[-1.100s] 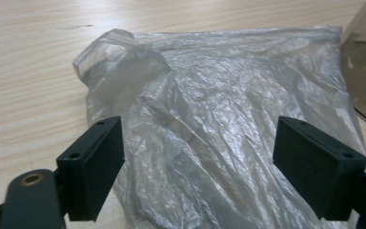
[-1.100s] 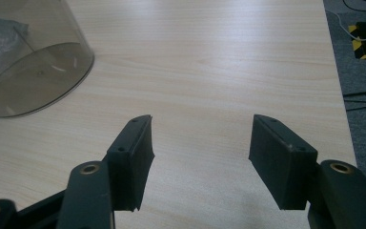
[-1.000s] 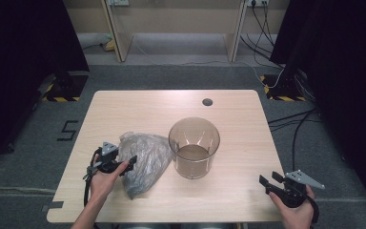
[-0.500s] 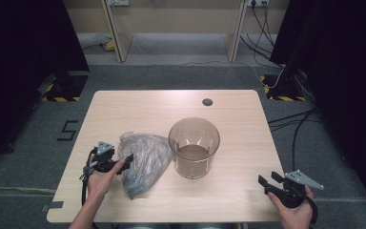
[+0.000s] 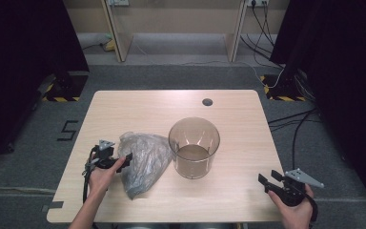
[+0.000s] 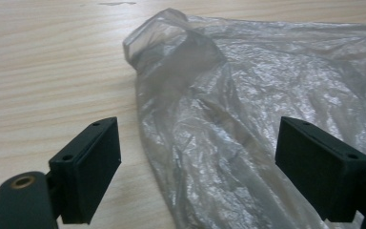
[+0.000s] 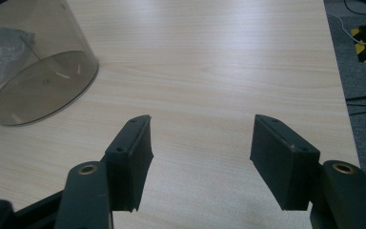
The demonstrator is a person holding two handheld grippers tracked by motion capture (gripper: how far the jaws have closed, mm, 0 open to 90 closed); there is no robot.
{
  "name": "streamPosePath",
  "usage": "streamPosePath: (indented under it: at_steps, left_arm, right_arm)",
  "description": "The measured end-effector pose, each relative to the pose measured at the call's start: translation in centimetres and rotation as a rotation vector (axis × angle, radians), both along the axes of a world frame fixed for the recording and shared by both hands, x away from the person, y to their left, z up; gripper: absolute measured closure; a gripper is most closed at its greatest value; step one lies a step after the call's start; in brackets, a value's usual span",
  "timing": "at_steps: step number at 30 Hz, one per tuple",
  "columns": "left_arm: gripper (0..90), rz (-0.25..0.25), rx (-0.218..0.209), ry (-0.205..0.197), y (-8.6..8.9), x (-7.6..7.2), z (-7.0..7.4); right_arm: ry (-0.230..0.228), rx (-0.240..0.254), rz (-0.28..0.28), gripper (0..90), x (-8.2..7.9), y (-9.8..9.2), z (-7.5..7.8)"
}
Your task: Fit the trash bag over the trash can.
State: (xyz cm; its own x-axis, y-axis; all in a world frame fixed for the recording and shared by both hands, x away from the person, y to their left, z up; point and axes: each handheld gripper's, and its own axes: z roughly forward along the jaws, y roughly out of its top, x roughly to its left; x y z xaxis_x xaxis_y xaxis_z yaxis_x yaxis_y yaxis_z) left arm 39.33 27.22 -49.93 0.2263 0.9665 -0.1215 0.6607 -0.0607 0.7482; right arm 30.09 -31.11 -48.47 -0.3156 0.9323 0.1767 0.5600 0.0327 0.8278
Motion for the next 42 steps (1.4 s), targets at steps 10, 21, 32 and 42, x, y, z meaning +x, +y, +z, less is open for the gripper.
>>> streamPosePath:
  at_steps: [10,21,32,42]
  left_arm:
    - [16.7,0.009,0.027,0.086,-0.4,0.5,-1.3]
    - [60.8,-0.060,0.085,-0.010,-0.9,-0.2,-1.8]
    - [87.7,-0.048,0.070,0.043,-0.9,-0.3,-1.2]
    - [89.9,-0.056,-0.013,-0.141,-2.4,-1.1,1.9]
  right_arm:
    - [-0.005,-0.002,0.010,39.2,0.0,0.4,0.3]
    - [-0.002,-0.016,0.025,38.8,0.0,0.8,0.3]
    - [-0.004,-0.011,0.030,38.2,-0.1,1.1,0.4]
    - [-0.005,-0.007,0.025,38.4,0.0,1.0,0.4]
